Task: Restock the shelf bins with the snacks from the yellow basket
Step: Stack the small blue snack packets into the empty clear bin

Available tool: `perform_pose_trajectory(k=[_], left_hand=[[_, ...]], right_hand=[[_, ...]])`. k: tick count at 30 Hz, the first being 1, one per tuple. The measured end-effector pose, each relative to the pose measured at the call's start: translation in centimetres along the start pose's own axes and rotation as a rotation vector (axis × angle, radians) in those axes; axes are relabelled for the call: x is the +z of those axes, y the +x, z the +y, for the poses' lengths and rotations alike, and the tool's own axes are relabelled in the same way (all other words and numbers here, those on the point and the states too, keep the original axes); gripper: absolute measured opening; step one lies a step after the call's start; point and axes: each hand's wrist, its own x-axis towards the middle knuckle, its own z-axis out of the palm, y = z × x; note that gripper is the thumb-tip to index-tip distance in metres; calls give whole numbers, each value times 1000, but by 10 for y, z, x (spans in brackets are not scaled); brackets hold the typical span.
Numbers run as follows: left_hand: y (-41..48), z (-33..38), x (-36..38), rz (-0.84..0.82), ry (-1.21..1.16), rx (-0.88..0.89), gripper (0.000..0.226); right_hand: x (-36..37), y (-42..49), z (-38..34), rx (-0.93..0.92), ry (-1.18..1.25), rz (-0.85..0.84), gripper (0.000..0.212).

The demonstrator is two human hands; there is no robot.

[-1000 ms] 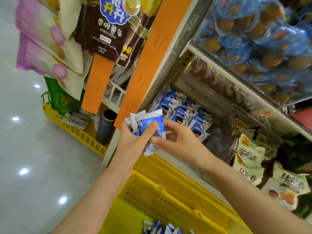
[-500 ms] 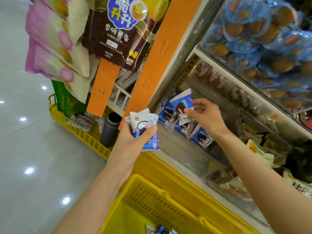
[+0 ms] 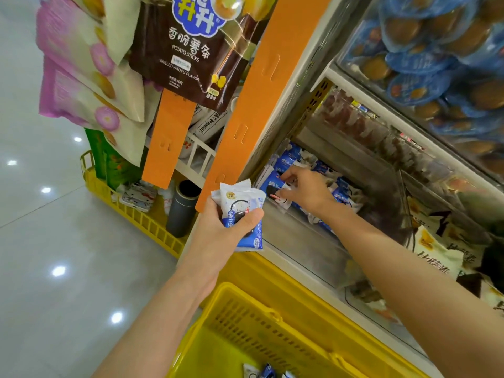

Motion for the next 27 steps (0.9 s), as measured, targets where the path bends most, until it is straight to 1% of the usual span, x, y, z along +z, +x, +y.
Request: perform_pose_trajectory(k=[5, 7, 8, 9, 12, 13, 14, 15, 17, 18, 19, 22, 24, 25, 27], left_hand=[[0, 1, 5, -9, -13, -22, 67], [-2, 1, 6, -14, -32, -28, 66], [-3, 1, 7, -13, -42, -33, 66], [-4, 1, 8, -11, -55, -40, 66], [-7, 0, 11, -2, -86, -61, 58], [-8, 0, 12, 2, -91, -64, 54], [-9, -1, 14, 4, -101, -65, 48], [-9, -1, 15, 5, -113, -63, 43], [-11, -4, 18, -1, -128, -52, 40], [-12, -6, 20, -5, -130, -46, 41], [-13, -7, 22, -9, -127, -41, 41], [-16, -7, 27, 4, -124, -40, 36], [-17, -5, 28, -14, -162, -42, 38], [-17, -4, 28, -28, -167, -43, 39], [-18, -2, 27, -63, -119, -32, 40]], right_hand=[[4, -4, 4, 27, 20, -45, 47], [0, -8, 0, 40, 57, -53, 51], [-4, -12, -3, 42, 83, -24, 51], [-8, -18, -9, 41, 119, 40, 48], [-24, -50, -31, -10, 333, 299, 27], [-29, -65, -39, -40, 397, 318, 20], [-33, -81, -47, -68, 438, 279, 14], [-34, -96, -55, -81, 463, 193, 11], [-30, -122, -69, -46, 480, -24, 20], [-26, -131, -73, -18, 483, -99, 28], [-21, -136, -77, 5, 484, -134, 34], [-15, -142, -82, 56, 497, -137, 44], [-16, -143, -82, 113, 552, -143, 47], [-17, -143, -81, 127, 573, -140, 46], [-20, -144, -79, 113, 592, -122, 37]])
